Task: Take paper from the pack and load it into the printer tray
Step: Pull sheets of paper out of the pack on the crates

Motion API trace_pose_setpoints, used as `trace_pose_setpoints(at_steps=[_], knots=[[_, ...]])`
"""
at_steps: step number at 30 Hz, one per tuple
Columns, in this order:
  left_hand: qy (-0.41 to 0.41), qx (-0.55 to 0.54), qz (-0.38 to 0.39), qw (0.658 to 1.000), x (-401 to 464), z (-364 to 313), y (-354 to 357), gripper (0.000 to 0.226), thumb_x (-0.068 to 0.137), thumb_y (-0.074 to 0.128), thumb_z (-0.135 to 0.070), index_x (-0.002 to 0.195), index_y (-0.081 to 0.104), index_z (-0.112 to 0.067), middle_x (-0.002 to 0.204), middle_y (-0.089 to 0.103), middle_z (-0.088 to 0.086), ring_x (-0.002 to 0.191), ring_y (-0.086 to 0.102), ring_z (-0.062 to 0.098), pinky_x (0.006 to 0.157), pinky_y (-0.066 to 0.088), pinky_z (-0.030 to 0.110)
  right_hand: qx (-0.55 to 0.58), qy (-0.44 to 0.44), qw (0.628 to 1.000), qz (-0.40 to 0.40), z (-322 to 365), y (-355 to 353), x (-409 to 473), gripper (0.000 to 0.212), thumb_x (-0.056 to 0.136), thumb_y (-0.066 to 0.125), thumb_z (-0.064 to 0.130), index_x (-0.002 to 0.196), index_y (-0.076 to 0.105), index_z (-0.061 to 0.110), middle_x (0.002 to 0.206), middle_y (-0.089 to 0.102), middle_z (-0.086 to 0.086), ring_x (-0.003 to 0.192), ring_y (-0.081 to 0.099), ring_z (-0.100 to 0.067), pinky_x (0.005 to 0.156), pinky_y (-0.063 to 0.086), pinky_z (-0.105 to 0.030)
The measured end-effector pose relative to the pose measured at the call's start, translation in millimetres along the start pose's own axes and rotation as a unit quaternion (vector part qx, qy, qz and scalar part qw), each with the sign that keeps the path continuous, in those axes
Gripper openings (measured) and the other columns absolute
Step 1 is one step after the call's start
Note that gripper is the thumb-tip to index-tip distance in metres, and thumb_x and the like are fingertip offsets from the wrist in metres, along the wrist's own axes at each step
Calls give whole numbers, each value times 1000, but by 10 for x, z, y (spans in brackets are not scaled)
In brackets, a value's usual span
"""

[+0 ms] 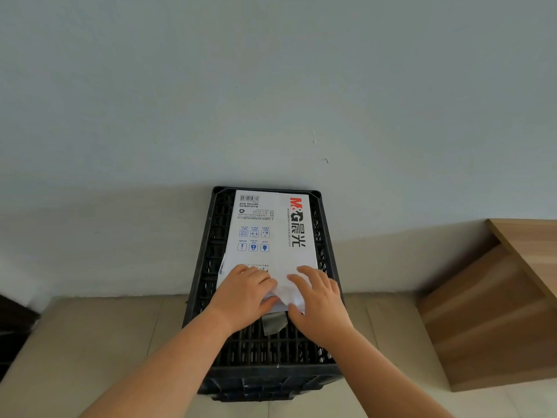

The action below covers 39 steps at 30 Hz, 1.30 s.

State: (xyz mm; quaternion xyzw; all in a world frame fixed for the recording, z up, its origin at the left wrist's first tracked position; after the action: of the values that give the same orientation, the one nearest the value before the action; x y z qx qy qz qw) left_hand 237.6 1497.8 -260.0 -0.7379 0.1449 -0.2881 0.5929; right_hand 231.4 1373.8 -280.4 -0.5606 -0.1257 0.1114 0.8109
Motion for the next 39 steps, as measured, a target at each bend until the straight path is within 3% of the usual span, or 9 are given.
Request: trace_pose_setpoints(at_steps=[4, 7, 11, 13, 17, 21, 25, 27, 39], knots=[[-5, 23, 1, 1000, 63, 13, -59, 36, 90, 41, -46, 87, 71, -26, 82, 69, -12, 80, 61, 13, 79, 47, 32, 18, -35, 999, 6, 211, -45, 118, 55, 81, 47, 42, 134, 46, 31, 144, 40, 6, 133, 32, -16, 112, 19, -39], [-17, 24, 2, 1000, 133, 10, -103, 42, 93, 36, -47, 86, 71, -26, 79, 68, -12, 81, 59, 14, 83, 45, 33, 16, -39, 999, 4, 257, -43, 159, 51, 81, 42, 44, 128, 51, 28, 134, 50, 8, 125, 42, -14, 109, 26, -39], [-35, 10, -39, 999, 138, -23, -273, 34, 91, 44, -40, 92, 71, -21, 95, 69, -6, 97, 59, 17, 91, 44, 37, 41, -10, 999, -31, 185, -122, 258, 31, 91, 49, 36, 116, 64, 24, 115, 66, 7, 110, 58, -15, 99, 39, -38], [-58, 13, -84, 995, 58, -5, -410, 23, 86, 57, -33, 98, 69, -17, 109, 64, -1, 108, 54, 20, 94, 42, 38, 69, 18, 997, -6, 134, -145, 325, 28, 94, 54, 34, 117, 66, 22, 115, 67, 6, 111, 58, -15, 99, 38, -37], [-85, 0, -136, 987, -215, 35, -553, 14, 83, 60, -25, 93, 64, -16, 100, 60, 0, 98, 53, 19, 90, 44, 33, 122, 67, 989, 59, 71, -170, 401, 33, 95, 52, 36, 123, 62, 21, 112, 66, 2, 104, 59, -15, 95, 45, -35], [-121, -19, -41, 992, -374, 149, -271, 22, 84, 60, -30, 101, 67, -19, 99, 63, -3, 94, 58, 14, 82, 53, 34, 152, 89, 982, 70, 45, -200, 419, 30, 94, 54, 32, 119, 64, 19, 107, 66, 0, 96, 60, -15, 85, 48, -30], [-175, -49, 58, 982, -317, 274, -31, 40, 92, 53, -36, 128, 56, -18, 128, 55, -2, 119, 49, 15, 104, 39, 31, 170, 97, 978, 75, 39, -202, 392, 27, 93, 56, 33, 114, 66, 20, 102, 65, 3, 93, 61, -13, 84, 51, -31], [-172, -35, 91, 980, -240, 289, 41, 42, 95, 48, -34, 133, 51, -17, 135, 49, -1, 124, 43, 16, 106, 35, 31, 174, 100, 977, 79, 43, -197, 373, 27, 93, 56, 33, 114, 67, 20, 103, 66, 2, 93, 61, -14, 84, 51, -32], [-171, -8, 167, 971, -92, 509, 304, 28, 94, 48, -27, 116, 63, -19, 121, 53, -1, 110, 48, 19, 81, 46, 32, 185, 99, 974, 88, 29, -155, 340, 30, 92, 55, 36, 116, 66, 21, 106, 69, 3, 94, 63, -14, 84, 53, -31]])
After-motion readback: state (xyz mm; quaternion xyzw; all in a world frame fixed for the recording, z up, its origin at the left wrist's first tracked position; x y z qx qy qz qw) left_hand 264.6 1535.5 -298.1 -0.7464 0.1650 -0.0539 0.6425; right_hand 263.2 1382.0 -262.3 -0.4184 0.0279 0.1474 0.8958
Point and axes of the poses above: each hand's wrist, its own x-axis towards the middle knuckle, its own y-axis out of the palm, z = x × y, the point moved 9 cm from there along x, towards the middle knuckle
